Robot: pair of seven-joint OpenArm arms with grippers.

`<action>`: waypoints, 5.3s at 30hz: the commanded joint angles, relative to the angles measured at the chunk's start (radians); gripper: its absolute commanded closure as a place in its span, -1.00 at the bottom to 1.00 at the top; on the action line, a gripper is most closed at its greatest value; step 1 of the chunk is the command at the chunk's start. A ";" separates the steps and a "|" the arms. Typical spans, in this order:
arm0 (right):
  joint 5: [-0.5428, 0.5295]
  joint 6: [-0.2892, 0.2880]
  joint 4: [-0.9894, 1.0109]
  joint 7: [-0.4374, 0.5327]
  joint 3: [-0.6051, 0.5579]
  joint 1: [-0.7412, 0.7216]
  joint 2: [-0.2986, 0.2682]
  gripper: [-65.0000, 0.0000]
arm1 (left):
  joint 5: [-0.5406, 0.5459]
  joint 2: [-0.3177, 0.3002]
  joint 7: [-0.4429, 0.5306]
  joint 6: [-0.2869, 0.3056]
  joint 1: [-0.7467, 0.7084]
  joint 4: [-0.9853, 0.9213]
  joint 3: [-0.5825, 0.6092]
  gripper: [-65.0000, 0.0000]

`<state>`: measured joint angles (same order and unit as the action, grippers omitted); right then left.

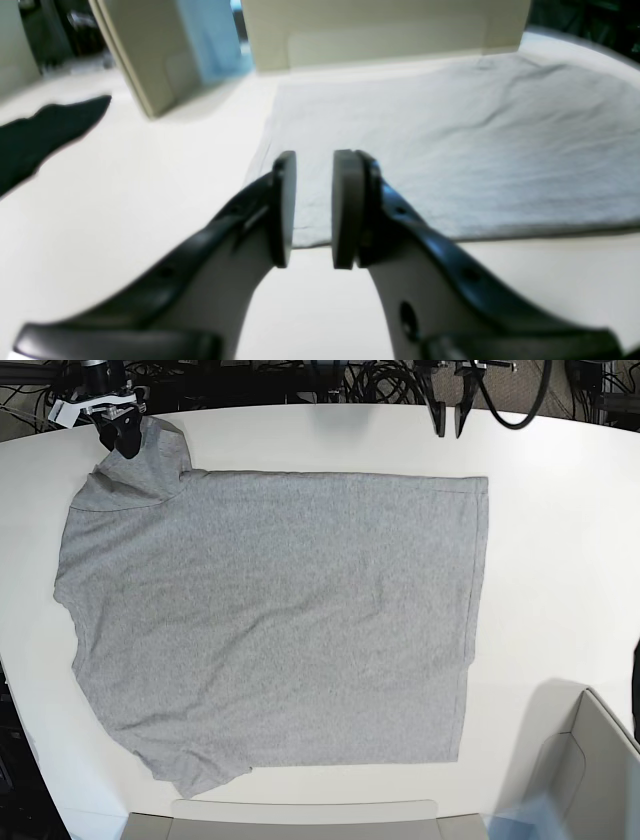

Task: Fold the T-shirt properly
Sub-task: 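Lower both grippers and pinch the shirt's shoulder-side edge corners, then lift the edge with both grippers and pull it toward the hem, then lower the folded edge onto the shirt and release both grippers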

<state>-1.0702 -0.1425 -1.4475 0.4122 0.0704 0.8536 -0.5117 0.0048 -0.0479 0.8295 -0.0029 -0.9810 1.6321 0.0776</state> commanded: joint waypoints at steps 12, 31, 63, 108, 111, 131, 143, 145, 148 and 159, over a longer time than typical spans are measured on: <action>-0.003 0.014 0.057 -0.032 0.002 0.017 -0.014 0.11 | 0.562 -0.211 -0.622 0.002 0.076 0.288 0.050 0.18; -0.003 0.014 0.057 -0.032 0.002 0.016 -0.015 0.11 | 1.035 -0.369 -0.807 0.059 0.268 0.023 -0.005 0.23; 0.005 0.013 -0.042 -0.023 0.142 0.120 0.054 1.00 | 1.191 -0.367 -1.074 0.232 0.307 -0.114 -0.141 1.00; 0.370 -0.033 -0.356 -0.879 0.481 -0.429 0.132 1.00 | 1.190 -0.361 -1.324 -0.174 0.529 0.184 -0.264 1.00; 0.453 -0.052 -0.350 -0.933 0.478 -0.506 0.153 1.00 | 1.179 -0.359 -1.404 -0.217 0.606 0.162 -0.264 1.00; 0.898 -0.243 -0.063 -0.978 0.474 -0.894 0.244 1.00 | 0.987 -0.295 -1.555 -0.246 0.911 -0.013 -0.264 1.00; 0.979 -0.251 0.092 -0.959 0.381 -1.061 0.244 1.00 | 0.921 -0.295 -1.602 -0.237 1.037 -0.177 -0.264 1.00; 0.980 -0.248 0.124 -0.928 0.358 -1.077 0.244 1.00 | 0.914 -0.295 -1.602 -0.237 1.057 -0.180 -0.264 1.00; 1.016 -0.248 0.182 -0.899 0.332 -1.118 0.244 1.00 | 0.914 -0.300 -1.605 -0.237 1.069 -0.180 -0.263 1.00; 1.188 -0.248 0.380 -0.798 0.331 -1.276 0.295 1.00 | 0.912 -0.303 -1.602 -0.237 1.071 -0.181 -0.200 1.00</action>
<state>0.1226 -0.3908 -1.0466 -0.4168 0.3977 -0.3916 -0.2031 0.9134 -0.3347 -0.7841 -0.2428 0.0700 1.4345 -0.1173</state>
